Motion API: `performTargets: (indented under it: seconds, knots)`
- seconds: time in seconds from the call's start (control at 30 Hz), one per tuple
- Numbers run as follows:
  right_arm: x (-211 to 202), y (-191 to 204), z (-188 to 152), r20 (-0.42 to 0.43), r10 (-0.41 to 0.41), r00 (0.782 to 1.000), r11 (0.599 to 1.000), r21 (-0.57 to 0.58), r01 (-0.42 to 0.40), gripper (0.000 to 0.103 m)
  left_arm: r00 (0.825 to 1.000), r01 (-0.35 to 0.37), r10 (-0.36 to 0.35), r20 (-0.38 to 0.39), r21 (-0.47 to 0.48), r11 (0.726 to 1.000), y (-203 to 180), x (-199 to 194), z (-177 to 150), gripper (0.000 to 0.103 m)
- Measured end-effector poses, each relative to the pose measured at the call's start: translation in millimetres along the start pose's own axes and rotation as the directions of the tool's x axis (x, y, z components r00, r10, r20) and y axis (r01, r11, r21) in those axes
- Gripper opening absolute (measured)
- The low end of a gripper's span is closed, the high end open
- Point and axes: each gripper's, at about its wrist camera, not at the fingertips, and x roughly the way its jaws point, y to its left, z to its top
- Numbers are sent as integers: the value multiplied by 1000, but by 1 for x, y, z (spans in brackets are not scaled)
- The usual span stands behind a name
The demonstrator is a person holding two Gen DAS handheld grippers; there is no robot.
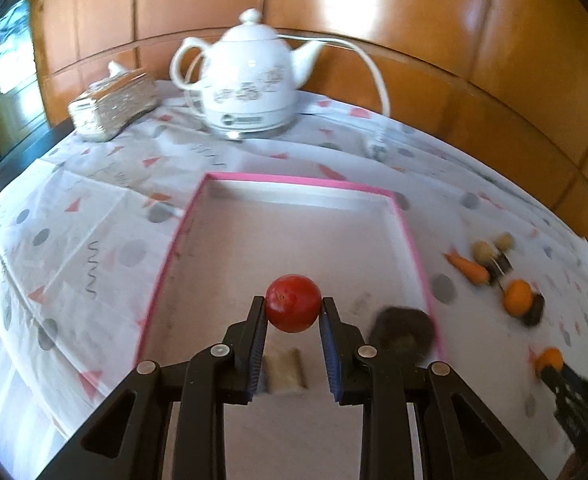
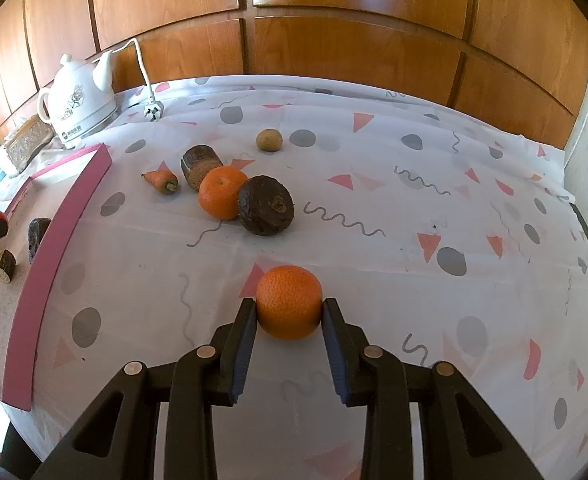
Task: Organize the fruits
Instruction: 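Carry the tomato into the tray with left tool while right tool places the orange there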
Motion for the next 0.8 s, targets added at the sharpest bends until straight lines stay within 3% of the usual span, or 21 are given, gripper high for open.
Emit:
performTargets:
  seconds: [0.27,0.5,0.8]
  knots:
    - [1,1,1,1,0,1000,1000,-6,0,33,999,-23,24,29,-35,999,11,-7,3,30]
    - [1,5,4,0,2,1000,1000,-10,-2,33,999,-3,4,49,-31,1000,10,-21,-4,34]
    - [-5,24,6,7,58,998,997,-42,-58,33,997,12,-11,74,-5,1000,7,-38,-14,37]
